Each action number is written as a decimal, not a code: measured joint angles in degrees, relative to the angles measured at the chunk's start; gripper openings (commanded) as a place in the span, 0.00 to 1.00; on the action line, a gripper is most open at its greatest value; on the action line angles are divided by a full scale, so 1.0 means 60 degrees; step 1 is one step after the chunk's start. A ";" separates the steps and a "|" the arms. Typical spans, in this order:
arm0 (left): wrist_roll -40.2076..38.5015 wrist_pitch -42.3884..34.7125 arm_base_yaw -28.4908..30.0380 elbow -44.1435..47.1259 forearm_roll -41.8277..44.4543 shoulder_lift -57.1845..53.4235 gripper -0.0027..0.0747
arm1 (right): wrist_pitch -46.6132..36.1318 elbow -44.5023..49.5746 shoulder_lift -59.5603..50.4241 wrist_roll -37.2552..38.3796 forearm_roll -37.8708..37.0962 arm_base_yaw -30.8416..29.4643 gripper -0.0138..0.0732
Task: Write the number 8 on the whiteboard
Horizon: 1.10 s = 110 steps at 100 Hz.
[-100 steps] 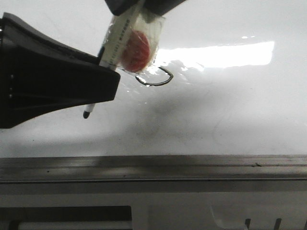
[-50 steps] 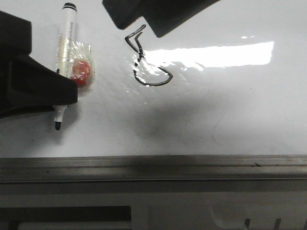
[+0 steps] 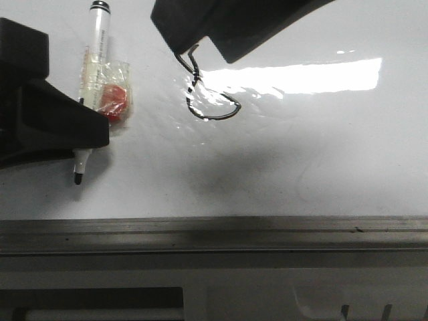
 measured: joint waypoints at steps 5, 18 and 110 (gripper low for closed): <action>0.0000 -0.0060 -0.0018 0.0000 0.0019 0.0000 0.58 | 0.0000 0.0000 0.0000 0.0000 0.0000 0.0000 0.44; 0.0000 -0.0187 -0.0056 -0.0044 0.0079 0.0000 0.60 | 0.0020 0.0000 0.0000 0.0017 0.0000 0.0000 0.43; 0.0000 -0.0830 -0.0039 0.2131 0.1757 -0.4524 0.01 | -0.2314 0.5000 -0.8413 0.0270 -0.2925 0.0000 0.09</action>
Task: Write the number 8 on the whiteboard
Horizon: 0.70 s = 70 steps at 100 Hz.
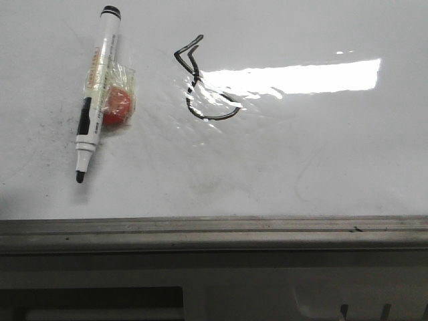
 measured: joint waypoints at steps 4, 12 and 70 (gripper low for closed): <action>0.0000 -0.0298 0.0000 0.0289 0.0071 -0.0218 0.01 | 0.0000 0.0295 -0.0406 0.0000 0.0000 0.0000 0.09; 0.0000 -0.0548 0.0000 0.0772 0.0353 -0.0543 0.01 | -0.0008 0.0773 -0.1306 0.0000 0.0000 0.0000 0.09; 0.0000 -0.1244 0.0000 0.1382 0.0644 -0.0807 0.01 | 0.0114 0.1217 -0.2554 0.0016 -0.0004 0.0000 0.09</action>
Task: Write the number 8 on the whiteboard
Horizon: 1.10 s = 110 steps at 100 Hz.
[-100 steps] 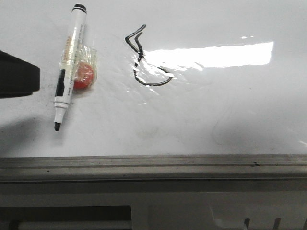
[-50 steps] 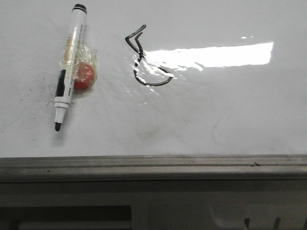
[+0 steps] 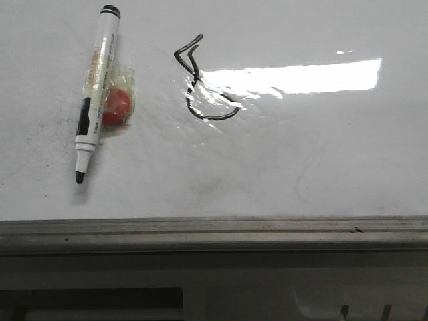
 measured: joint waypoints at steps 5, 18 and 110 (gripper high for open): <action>0.0000 0.0000 0.0000 0.0000 0.0000 0.0000 0.01 | 0.0000 0.0000 0.0000 0.0000 0.0000 0.0000 0.09; 0.0000 0.0000 0.0000 0.0000 0.0000 0.0000 0.01 | 0.0000 0.0000 0.0000 0.0000 0.0000 0.0000 0.09; 0.1711 0.6157 0.3478 0.0000 -0.1839 -0.4231 0.01 | 0.0015 0.0020 0.0000 0.0000 0.0000 0.0000 0.09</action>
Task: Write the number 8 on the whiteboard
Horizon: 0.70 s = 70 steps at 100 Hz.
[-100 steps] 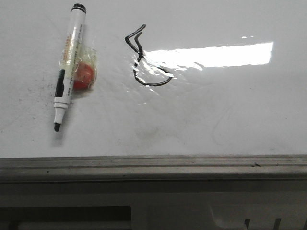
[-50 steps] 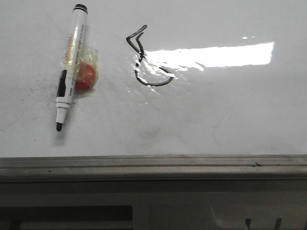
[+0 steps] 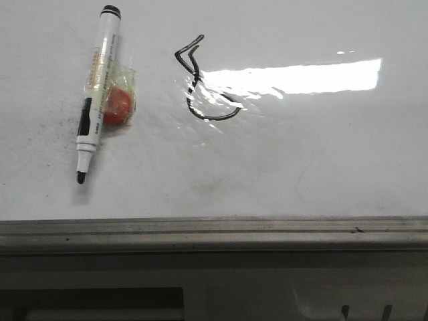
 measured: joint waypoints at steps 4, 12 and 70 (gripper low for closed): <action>0.0481 0.0278 0.0491 0.0000 0.0000 -0.0425 0.01 | 0.0000 0.0000 0.0000 0.0000 0.0000 0.0000 0.09; 0.1472 0.0992 0.1449 0.0000 0.0000 -0.0907 0.01 | 0.0000 0.0000 0.0000 0.0000 0.0000 0.0000 0.09; 0.3069 0.1477 0.4313 0.0000 -0.0523 -0.0929 0.01 | 0.0020 0.0020 0.0000 0.0000 0.0000 0.0000 0.09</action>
